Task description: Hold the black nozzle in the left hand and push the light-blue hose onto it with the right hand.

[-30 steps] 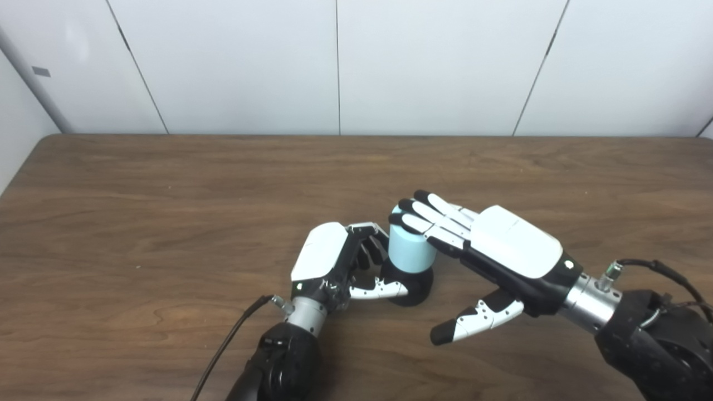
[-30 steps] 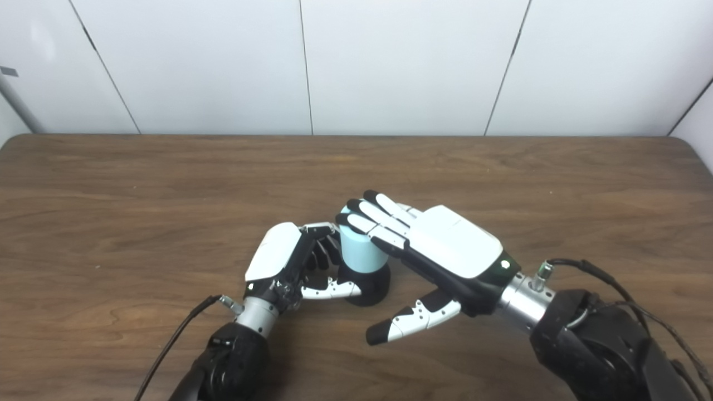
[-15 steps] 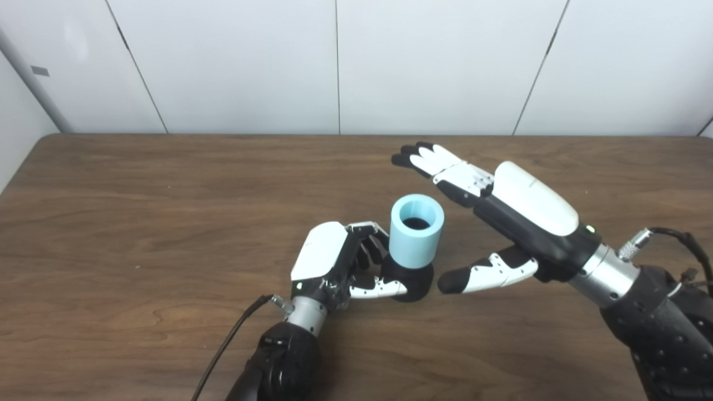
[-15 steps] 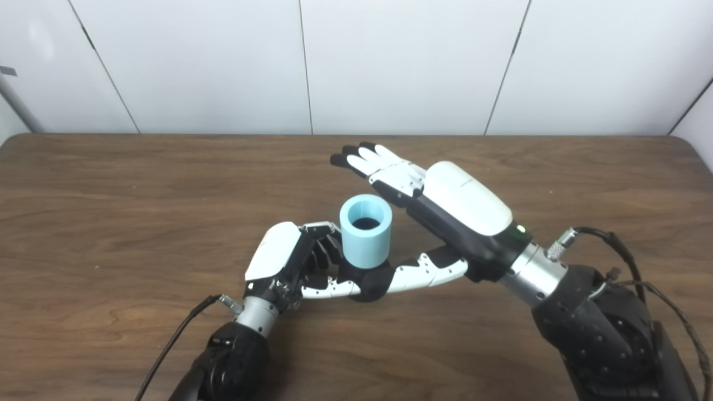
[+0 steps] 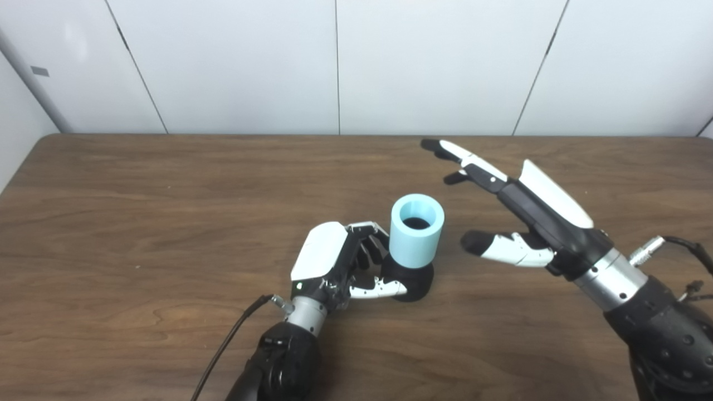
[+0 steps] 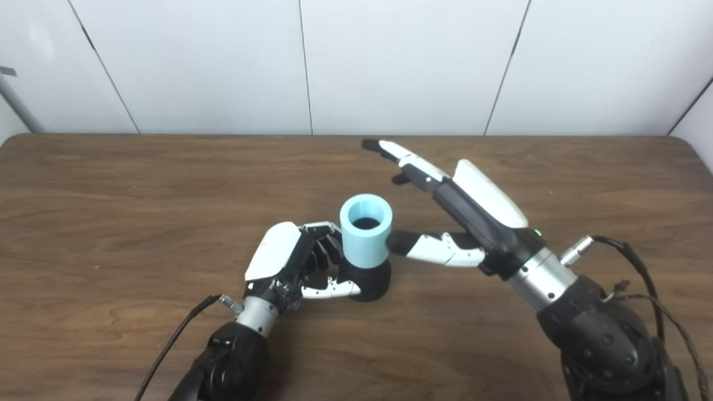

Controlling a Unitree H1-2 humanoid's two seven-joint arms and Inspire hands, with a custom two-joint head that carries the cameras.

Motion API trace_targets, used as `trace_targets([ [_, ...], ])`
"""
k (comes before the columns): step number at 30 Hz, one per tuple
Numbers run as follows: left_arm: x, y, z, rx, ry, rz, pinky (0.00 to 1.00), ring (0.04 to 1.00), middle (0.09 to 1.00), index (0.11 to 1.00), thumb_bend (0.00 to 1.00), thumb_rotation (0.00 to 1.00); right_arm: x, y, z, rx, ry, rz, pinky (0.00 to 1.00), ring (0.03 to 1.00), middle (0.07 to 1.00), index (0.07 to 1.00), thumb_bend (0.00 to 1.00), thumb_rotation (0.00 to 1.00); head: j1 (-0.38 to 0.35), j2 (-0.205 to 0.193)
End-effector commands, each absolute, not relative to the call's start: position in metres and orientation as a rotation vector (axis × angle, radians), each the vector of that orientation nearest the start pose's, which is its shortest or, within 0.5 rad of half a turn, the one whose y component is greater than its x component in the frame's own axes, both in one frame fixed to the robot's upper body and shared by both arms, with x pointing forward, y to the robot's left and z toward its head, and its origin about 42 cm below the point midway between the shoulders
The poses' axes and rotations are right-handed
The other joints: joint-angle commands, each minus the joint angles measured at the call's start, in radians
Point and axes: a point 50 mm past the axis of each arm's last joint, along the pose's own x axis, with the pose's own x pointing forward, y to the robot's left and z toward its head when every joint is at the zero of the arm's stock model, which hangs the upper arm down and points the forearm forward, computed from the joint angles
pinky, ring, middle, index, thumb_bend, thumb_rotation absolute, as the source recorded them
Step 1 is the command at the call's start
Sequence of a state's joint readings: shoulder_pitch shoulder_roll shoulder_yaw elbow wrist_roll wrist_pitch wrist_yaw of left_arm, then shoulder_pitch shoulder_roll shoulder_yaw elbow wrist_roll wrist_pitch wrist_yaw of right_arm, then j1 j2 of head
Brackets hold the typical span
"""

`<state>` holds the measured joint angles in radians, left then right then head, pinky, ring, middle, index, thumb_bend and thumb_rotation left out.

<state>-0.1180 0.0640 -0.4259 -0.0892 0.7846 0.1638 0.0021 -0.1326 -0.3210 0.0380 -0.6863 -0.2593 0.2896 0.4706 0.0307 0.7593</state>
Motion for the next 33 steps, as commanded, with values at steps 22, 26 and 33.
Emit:
trace_targets([
  [22, 0.296, 0.142, 0.183, 0.858, -0.177, -0.315, 0.81, 0.868, 0.873, 0.863, 0.94, 0.29, 0.275, -0.245, 0.211, -0.375, -0.145, 0.265, 0.76, 0.938, 0.953, 0.973, 0.55, 1.0, -0.009, -0.007],
  [26, 0.298, 0.153, 0.196, 0.818, -0.172, -0.344, 0.82, 0.893, 0.896, 0.888, 0.99, 0.33, 0.277, -0.243, 0.202, -0.362, -0.13, 0.276, 0.76, 0.94, 0.955, 0.983, 0.59, 1.0, -0.004, -0.008],
  [33, 0.296, 0.176, 0.206, 0.769, -0.167, -0.327, 0.75, 0.869, 0.885, 0.892, 0.98, 0.33, 0.279, -0.236, 0.191, -0.301, -0.111, 0.288, 0.77, 0.939, 0.963, 0.996, 0.58, 1.0, -0.007, -0.012],
])
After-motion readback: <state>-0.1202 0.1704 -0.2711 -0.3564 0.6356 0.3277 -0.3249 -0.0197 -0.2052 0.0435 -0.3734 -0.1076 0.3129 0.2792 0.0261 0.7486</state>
